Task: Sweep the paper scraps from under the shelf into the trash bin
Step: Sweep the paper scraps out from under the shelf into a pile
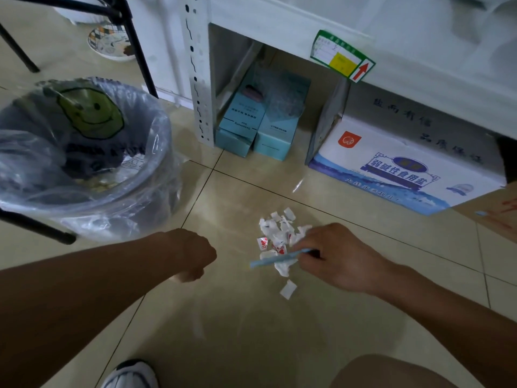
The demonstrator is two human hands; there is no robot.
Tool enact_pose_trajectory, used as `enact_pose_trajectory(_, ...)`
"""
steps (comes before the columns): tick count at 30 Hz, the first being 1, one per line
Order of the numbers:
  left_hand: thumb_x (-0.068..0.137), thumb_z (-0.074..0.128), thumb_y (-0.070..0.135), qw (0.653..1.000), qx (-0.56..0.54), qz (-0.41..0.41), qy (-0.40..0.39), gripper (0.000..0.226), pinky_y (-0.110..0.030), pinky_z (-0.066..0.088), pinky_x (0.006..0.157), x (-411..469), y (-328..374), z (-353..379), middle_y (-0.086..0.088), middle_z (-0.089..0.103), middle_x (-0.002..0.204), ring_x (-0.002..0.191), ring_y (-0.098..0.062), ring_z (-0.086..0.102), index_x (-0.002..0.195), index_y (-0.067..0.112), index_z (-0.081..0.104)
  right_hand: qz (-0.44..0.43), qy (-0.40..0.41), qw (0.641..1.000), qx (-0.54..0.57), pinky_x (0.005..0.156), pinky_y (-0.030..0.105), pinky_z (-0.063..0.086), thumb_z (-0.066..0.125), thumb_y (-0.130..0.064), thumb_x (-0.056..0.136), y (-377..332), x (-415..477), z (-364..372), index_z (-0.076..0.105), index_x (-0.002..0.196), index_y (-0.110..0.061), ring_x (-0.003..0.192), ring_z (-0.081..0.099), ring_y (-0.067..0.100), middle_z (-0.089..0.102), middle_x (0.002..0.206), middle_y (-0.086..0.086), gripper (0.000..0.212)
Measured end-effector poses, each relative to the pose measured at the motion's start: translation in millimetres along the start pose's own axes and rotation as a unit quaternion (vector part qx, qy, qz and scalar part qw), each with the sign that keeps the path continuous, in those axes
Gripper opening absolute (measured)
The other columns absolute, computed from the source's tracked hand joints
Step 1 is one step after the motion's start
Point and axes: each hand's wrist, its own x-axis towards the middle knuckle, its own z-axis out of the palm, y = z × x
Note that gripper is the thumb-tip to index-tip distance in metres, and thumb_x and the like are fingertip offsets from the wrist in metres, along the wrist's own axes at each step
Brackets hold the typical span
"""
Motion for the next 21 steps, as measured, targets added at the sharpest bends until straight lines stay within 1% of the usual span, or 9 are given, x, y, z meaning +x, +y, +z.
enact_pose_trajectory(2, 0.098, 0.043, 0.035, 1.000, 0.001, -0.001, 0.001, 0.042, -0.035, 0.046, 0.097, 1, 0, -2, -0.004, 0.054, 0.137, 0.122, -0.025, 0.055, 0.136, 0.019, 0.048, 0.049, -0.031, 0.998, -0.014, 0.062, 0.036, 0.049, 0.043, -0.039, 0.076, 1, -11, 11, 0.067, 0.079, -0.010, 0.062, 0.060, 0.016, 0.064, 0.071, 0.012, 0.038)
enact_pose_trajectory(4, 0.098, 0.043, 0.035, 1.000, 0.009, 0.001, -0.010, 0.042, -0.037, 0.046, 0.099, 1, 1, -5, -0.004, 0.053, 0.137, 0.123, -0.024, 0.055, 0.137, 0.019, 0.047, 0.103, -0.058, 0.993, -0.007, 0.055, 0.034, 0.042, 0.048, -0.037, 0.073, 2, -16, 25, 0.057, 0.063, -0.007, 0.050, 0.048, 0.014, 0.054, 0.059, 0.014, 0.034)
enact_pose_trajectory(5, 0.099, 0.042, 0.035, 1.000, 0.014, 0.003, -0.017, 0.042, -0.037, 0.046, 0.100, 1, 3, -6, -0.004, 0.053, 0.138, 0.123, -0.024, 0.054, 0.137, 0.019, 0.046, 0.128, -0.057, 0.990, 0.002, 0.052, 0.032, 0.037, 0.049, -0.035, 0.073, 1, -17, 31, 0.047, 0.051, -0.011, 0.047, 0.041, 0.014, 0.045, 0.053, 0.013, 0.033)
enact_pose_trajectory(7, 0.099, 0.041, 0.035, 1.000, 0.021, 0.007, -0.020, 0.042, -0.035, 0.045, 0.100, 2, 6, -8, -0.004, 0.052, 0.138, 0.124, -0.024, 0.053, 0.137, 0.019, 0.046, 0.164, -0.024, 0.986, 0.024, 0.050, 0.029, 0.033, 0.048, -0.032, 0.073, 5, -12, 36, 0.044, 0.047, -0.012, 0.045, 0.039, 0.014, 0.042, 0.049, 0.010, 0.033)
enact_pose_trajectory(10, 0.098, 0.042, 0.036, 1.000, 0.017, 0.011, -0.002, 0.041, -0.036, 0.046, 0.098, 4, 9, -11, -0.004, 0.053, 0.137, 0.123, -0.025, 0.054, 0.135, 0.020, 0.048, 0.170, 0.029, 0.984, 0.031, 0.056, 0.029, 0.042, 0.045, -0.034, 0.071, 19, -6, 31, 0.064, 0.058, -0.015, 0.055, 0.055, 0.015, 0.061, 0.060, 0.007, 0.029)
enact_pose_trajectory(14, 0.099, 0.041, 0.037, 1.000, 0.017, 0.016, -0.001, 0.041, -0.036, 0.044, 0.099, 7, 12, -16, -0.004, 0.052, 0.138, 0.125, -0.025, 0.053, 0.136, 0.019, 0.047, 0.173, 0.056, 0.981, 0.066, 0.054, 0.024, 0.039, 0.051, -0.031, 0.076, 27, -25, 18, 0.065, 0.061, -0.017, 0.053, 0.054, 0.013, 0.061, 0.055, 0.001, 0.025)
enact_pose_trajectory(17, 0.099, 0.041, 0.037, 0.999, 0.027, 0.020, -0.011, 0.042, -0.035, 0.044, 0.100, 9, 13, -18, -0.004, 0.051, 0.139, 0.125, -0.024, 0.053, 0.137, 0.020, 0.045, 0.189, 0.092, 0.973, 0.093, 0.059, 0.031, 0.050, 0.052, -0.028, 0.078, 28, -48, 9, 0.075, 0.079, -0.013, 0.064, 0.064, 0.016, 0.074, 0.077, 0.007, 0.028)
enact_pose_trajectory(19, 0.098, 0.041, 0.037, 0.999, 0.030, 0.019, -0.017, 0.042, -0.036, 0.045, 0.099, 13, 12, -19, -0.003, 0.052, 0.138, 0.124, -0.024, 0.053, 0.137, 0.020, 0.046, 0.219, 0.143, 0.952, 0.162, 0.056, 0.020, 0.050, 0.058, -0.016, 0.080, 34, -63, 3, 0.079, 0.080, -0.021, 0.060, 0.065, 0.005, 0.077, 0.072, -0.007, 0.021)
enact_pose_trajectory(21, 0.098, 0.041, 0.038, 0.999, 0.023, 0.020, -0.016, 0.042, -0.036, 0.045, 0.099, 19, 13, -21, -0.002, 0.052, 0.137, 0.123, -0.023, 0.054, 0.137, 0.021, 0.046, 0.254, 0.225, 0.922, 0.188, 0.058, 0.023, 0.050, 0.061, -0.013, 0.080, 45, -76, 3, 0.079, 0.083, -0.026, 0.056, 0.065, 0.005, 0.073, 0.066, -0.009, 0.023)
